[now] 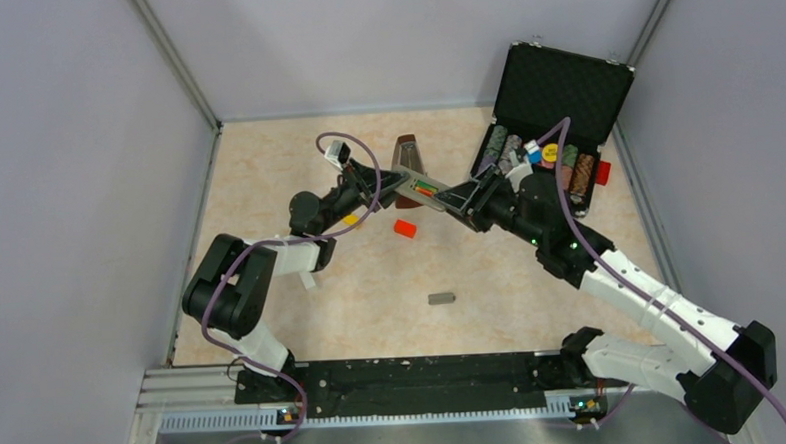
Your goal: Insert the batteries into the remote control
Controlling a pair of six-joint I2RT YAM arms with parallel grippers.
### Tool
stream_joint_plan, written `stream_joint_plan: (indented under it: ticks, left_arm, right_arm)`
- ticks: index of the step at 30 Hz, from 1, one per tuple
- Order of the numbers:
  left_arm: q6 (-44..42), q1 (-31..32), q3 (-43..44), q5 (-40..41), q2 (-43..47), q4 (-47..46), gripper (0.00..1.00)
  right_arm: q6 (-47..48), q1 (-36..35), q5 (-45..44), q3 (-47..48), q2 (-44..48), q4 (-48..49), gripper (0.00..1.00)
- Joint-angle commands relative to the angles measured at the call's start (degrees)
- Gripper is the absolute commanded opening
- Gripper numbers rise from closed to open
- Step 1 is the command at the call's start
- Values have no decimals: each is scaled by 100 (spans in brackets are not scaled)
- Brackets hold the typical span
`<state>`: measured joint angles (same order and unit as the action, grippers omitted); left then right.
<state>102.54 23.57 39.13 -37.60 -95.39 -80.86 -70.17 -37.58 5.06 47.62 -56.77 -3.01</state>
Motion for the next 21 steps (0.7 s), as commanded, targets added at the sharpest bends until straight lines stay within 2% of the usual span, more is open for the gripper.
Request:
stream_joint_plan:
  ticks: [1, 13, 21]
  left_arm:
    - [130, 16, 2, 1, 74, -627, 0]
    - [230, 10, 89, -51, -5, -901, 0]
    - [188, 1, 78, -89, 4, -926, 0]
  right_arm:
    - [-13, 76, 69, 107, -126, 59, 38]
    - [-87, 76, 247, 116, -428, 58, 28]
    - [-137, 76, 344, 170, -559, 74, 29]
